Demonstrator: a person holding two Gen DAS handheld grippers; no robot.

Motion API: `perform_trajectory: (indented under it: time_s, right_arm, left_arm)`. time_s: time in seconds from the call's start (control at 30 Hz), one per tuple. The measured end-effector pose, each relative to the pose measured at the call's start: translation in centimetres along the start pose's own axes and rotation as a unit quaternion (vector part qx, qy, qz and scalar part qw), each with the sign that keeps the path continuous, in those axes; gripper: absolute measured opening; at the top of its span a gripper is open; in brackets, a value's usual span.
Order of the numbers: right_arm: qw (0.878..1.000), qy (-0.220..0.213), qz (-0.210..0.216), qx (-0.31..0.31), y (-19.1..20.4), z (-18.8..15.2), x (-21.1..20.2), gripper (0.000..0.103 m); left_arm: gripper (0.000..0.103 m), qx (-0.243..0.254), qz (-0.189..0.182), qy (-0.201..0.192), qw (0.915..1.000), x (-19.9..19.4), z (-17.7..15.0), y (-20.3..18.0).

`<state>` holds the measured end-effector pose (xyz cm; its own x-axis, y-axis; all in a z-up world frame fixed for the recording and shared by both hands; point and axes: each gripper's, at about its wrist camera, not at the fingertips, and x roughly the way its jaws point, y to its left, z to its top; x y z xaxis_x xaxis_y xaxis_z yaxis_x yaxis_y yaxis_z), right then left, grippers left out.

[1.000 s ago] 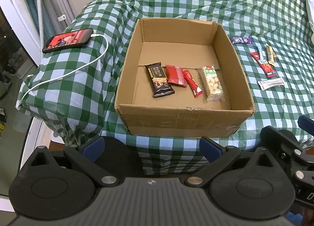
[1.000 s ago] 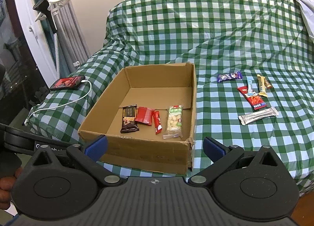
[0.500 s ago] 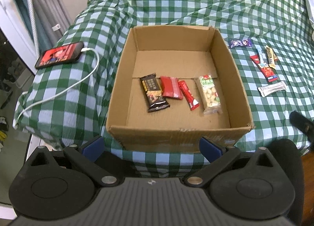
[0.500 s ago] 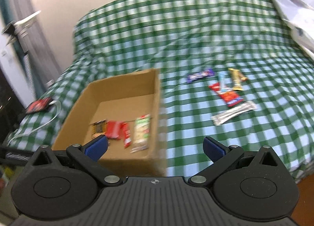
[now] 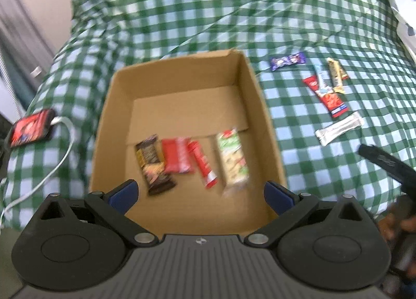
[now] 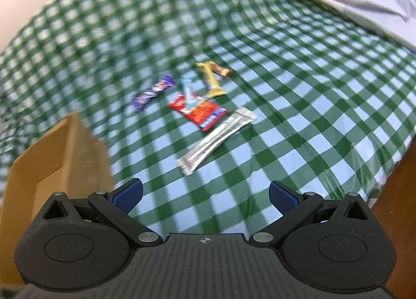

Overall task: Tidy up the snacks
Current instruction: 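Move both tools toward the remaining snacks beside the box, then grasp the silver stick pack with right tool while left tool grasps red spicy strip pack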

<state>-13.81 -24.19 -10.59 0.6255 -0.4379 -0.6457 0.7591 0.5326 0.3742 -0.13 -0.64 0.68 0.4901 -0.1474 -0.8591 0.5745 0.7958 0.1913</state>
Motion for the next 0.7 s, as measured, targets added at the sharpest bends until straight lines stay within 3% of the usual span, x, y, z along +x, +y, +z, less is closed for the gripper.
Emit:
perform_trajectory:
  time_s: [0.33,0.4,0.47,0.57,0.7]
  right_arm:
    - [0.996,0.023,-0.079,0.018,1.5,3.8,14.5,0.1]
    - [0.996,0.035,-0.077,-0.017,2.3,3.7,16.6,0.081]
    - [0.993,0.011,-0.095,-0.075,3.1,3.1,16.9,0.038]
    - [0.994,0.002,-0.081,-0.074,1.5,3.0,16.2,0.014]
    - [0.994,-0.011,-0.106,-0.026,-3.4,4.1,14.4,0.012]
  left_arm:
    - [0.103,0.02,-0.003,0.015,0.9997,5.1,5.5,-5.0]
    - [0.103,0.02,-0.005,0.016,0.9997,6.1,6.7,-5.9]
    - [0.103,0.019,-0.014,0.011,0.9997,7.1,8.1,-7.1]
    - [0.103,0.021,-0.026,-0.003,0.9994,8.7,10.2,-9.8]
    - [0.103,0.034,-0.058,-0.012,0.9977,12.6,12.8,-15.6]
